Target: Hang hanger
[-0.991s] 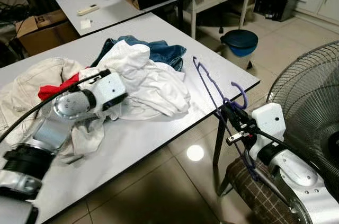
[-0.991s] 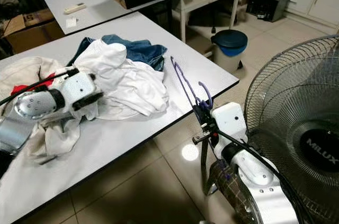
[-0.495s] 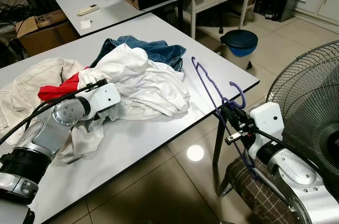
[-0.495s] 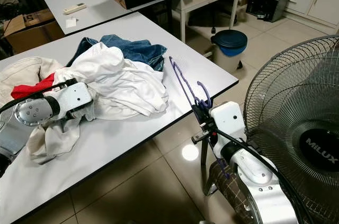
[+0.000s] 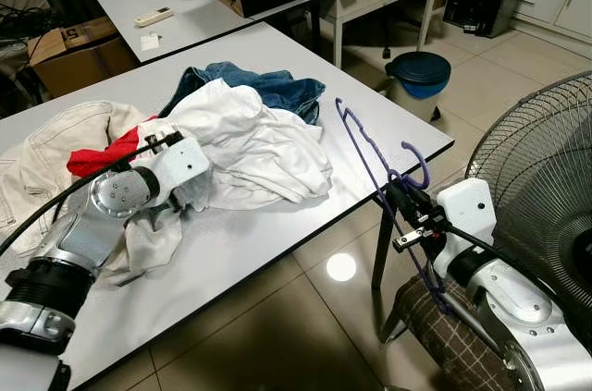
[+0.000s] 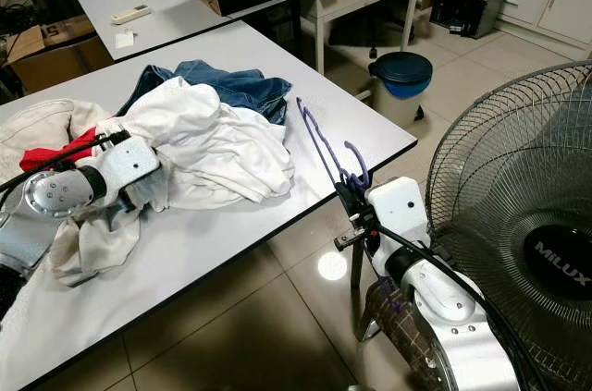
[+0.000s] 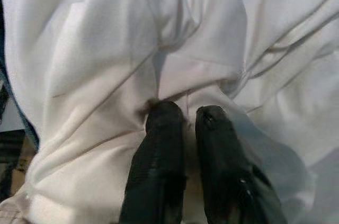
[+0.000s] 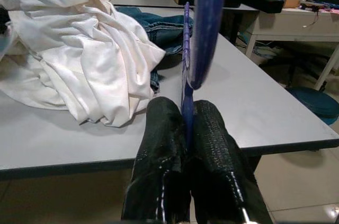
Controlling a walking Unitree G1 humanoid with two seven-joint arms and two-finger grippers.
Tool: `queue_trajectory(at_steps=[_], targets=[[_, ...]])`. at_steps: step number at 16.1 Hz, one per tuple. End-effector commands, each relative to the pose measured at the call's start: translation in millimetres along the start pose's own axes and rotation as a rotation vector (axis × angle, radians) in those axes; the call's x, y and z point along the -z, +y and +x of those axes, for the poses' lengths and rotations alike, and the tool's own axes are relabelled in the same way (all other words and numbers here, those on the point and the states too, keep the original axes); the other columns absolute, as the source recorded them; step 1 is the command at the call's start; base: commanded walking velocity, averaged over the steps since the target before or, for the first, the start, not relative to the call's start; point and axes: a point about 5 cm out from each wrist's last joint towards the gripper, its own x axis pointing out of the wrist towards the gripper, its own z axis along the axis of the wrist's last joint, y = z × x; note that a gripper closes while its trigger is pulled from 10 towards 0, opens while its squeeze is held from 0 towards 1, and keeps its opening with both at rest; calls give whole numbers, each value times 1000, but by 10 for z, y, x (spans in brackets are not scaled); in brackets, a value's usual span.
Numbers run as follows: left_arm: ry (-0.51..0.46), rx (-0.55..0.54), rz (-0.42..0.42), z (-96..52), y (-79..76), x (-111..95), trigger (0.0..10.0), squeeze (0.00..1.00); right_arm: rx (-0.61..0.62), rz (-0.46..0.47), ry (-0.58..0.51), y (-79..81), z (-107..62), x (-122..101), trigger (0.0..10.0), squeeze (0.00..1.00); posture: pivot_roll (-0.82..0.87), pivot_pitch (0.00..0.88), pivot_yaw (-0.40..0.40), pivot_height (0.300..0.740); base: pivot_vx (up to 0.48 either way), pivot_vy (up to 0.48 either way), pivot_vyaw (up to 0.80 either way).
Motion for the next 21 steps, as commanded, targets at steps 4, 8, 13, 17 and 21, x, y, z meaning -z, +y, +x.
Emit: queue_trajectory(at_steps=[4, 8, 13, 17, 21], targets=[[14, -8, -49, -14, 47, 48, 0, 0, 7, 5, -13, -31, 25, -17, 10000, 0, -57, 0, 144, 740, 0, 0, 0], [10, -28, -69, -8, 69, 61, 0, 0, 14, 2, -13, -49, 33, -11, 10000, 0, -57, 0, 143, 740, 0, 0, 0], [-390, 7, -763, 25, 248, -456, 0, 0, 24, 4, -20, -63, 50, -18, 10000, 0, -56, 0, 140, 740, 0, 0, 0], [-713, -8, -1128, -94, 654, -787, 0, 0, 26, 4, -27, -66, 57, -39, 10000, 0, -56, 0, 140, 740, 0, 0, 0], [-415, 136, -388, -51, 264, -703, 10000, 0, 21, -2, -33, -52, 68, -49, 10000, 0, -61, 0, 152, 740, 0, 0, 0]])
